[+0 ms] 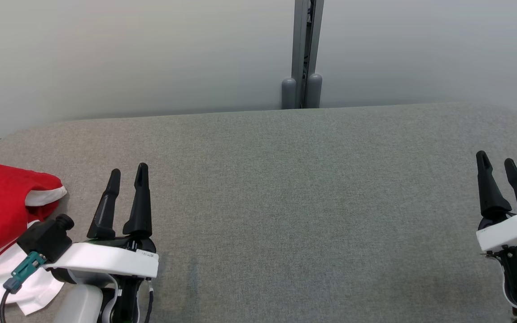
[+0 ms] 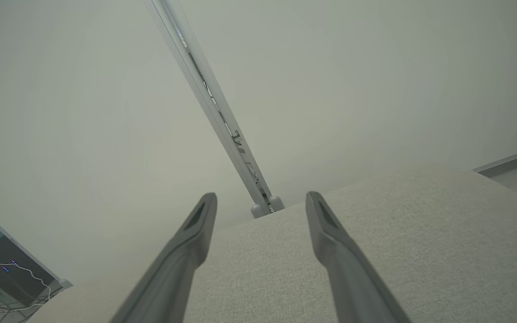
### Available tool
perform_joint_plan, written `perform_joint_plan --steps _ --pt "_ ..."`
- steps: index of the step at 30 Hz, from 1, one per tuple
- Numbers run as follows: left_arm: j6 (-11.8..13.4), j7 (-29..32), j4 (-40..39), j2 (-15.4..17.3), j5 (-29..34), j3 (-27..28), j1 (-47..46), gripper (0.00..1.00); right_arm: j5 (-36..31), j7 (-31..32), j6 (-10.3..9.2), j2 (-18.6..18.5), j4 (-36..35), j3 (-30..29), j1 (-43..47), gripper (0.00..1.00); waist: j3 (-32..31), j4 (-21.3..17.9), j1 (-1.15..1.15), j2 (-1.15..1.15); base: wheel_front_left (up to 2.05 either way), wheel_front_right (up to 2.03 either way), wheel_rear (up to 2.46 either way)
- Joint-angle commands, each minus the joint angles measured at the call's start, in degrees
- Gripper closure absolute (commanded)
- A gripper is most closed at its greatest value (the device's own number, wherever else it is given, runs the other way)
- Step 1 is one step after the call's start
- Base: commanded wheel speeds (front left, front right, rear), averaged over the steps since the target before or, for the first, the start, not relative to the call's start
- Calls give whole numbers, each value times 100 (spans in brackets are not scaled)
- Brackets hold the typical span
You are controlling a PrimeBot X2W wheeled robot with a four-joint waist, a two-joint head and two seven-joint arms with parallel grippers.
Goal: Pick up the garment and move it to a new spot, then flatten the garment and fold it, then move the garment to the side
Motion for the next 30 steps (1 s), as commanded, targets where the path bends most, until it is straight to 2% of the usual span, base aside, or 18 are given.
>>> perform_joint_plan --steps 1,17,30 --pt "21 33 -15 43 182 7 -87 0 -198 -104 29 -76 -29 48 4 0 -2 0 0 0 0 0 0" --pt "239 202 540 143 1021 73 -25 0 -1244 -597 29 25 193 479 189 0 -1 -4 0 0 0 0 0" --pt "359 283 807 212 1563 118 3 0 -1873 -949 31 132 291 611 323 0 3 12 0 0 0 0 0"
